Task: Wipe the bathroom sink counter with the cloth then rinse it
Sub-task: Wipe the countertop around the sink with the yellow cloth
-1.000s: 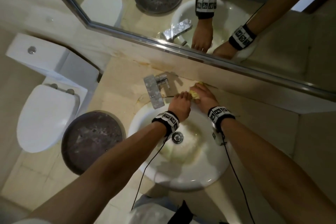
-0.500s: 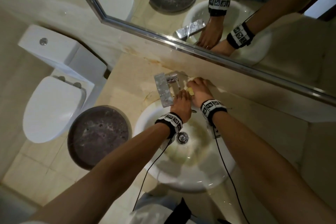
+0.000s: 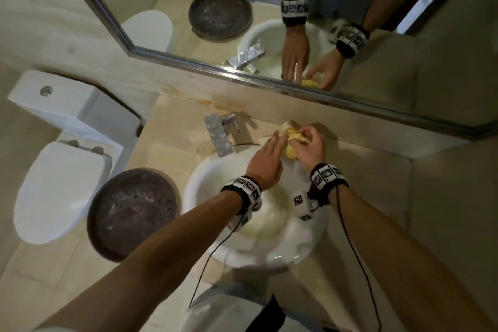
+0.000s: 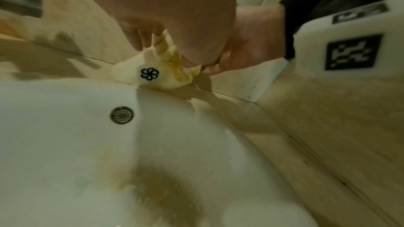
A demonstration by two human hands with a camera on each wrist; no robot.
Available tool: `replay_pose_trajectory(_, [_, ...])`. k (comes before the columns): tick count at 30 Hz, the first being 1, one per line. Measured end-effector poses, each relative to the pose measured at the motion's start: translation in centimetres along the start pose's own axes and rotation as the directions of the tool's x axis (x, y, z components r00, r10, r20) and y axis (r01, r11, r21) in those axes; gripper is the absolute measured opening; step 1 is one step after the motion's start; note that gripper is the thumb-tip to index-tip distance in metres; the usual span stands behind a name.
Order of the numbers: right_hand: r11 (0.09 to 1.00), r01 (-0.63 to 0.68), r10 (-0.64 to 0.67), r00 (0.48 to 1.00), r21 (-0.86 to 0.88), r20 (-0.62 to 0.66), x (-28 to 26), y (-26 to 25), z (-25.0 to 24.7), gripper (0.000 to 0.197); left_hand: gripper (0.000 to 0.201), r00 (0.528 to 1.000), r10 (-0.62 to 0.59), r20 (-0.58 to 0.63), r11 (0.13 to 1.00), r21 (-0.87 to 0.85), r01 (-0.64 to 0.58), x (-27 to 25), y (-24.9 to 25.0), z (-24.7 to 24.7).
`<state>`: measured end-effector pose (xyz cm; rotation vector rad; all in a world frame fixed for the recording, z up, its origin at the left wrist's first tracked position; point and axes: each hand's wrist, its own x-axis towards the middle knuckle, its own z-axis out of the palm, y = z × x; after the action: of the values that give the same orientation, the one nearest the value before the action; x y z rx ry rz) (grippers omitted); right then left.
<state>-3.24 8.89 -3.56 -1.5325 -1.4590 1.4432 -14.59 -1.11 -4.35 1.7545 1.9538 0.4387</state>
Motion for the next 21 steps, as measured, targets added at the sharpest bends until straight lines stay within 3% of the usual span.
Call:
replay_pose_trajectory(4, [0.903,-0.234,0.25,0.968,0.361,0.003,-1.6,2.3,-5.8,0.024,0.09,0.996,0.092,0.011,0.996,0.02,-0.092,0.2,4.6,0.5])
replay_pose_trajectory(6, [0.861,-0.301,0.339,0.94,0.411,-0.022,-2.4,4.2,-8.4,0.028,0.088,0.994,0.091,0.057,0.995,0.027,-0.092,0.1,6.5,1.3])
replay_pose_trajectory(10, [0.95,-0.308,0.285,0.918,-0.042,-0.274,-3.7,7.9,-11.9,0.039,0.083,0.977,0.029,0.213,0.989,0.134,-0.059,-0.6,8.4,3.5])
replay_pose_trajectory(12, [0.922,-0.281,0.211,0.942,-0.268,-0.261,-4.3,9.4,-12.7,0.051,0.083,0.964,0.016,0.265,0.983,0.17,-0.063,-1.0,8.9,4.4])
replay_pose_trajectory(14, [0.884,-0.155,0.081,0.98,-0.442,-0.183,-4.8,10.4,-13.1,0.053,0.082,0.953,0.027,0.301,0.976,0.197,-0.09,-1.3,9.1,5.0])
replay_pose_trajectory(17, [0.84,-0.021,-0.013,0.998,-0.542,-0.058,-4.7,11.6,-13.1,0.054,0.083,0.934,0.049,0.354,0.966,0.22,-0.134,-1.4,9.1,5.5])
replay_pose_trajectory(21, [0.846,0.0,-0.014,1.0,-0.533,-0.023,-4.1,12.7,-12.9,0.061,0.084,0.922,0.052,0.384,0.957,0.243,-0.155,-0.9,9.2,5.9])
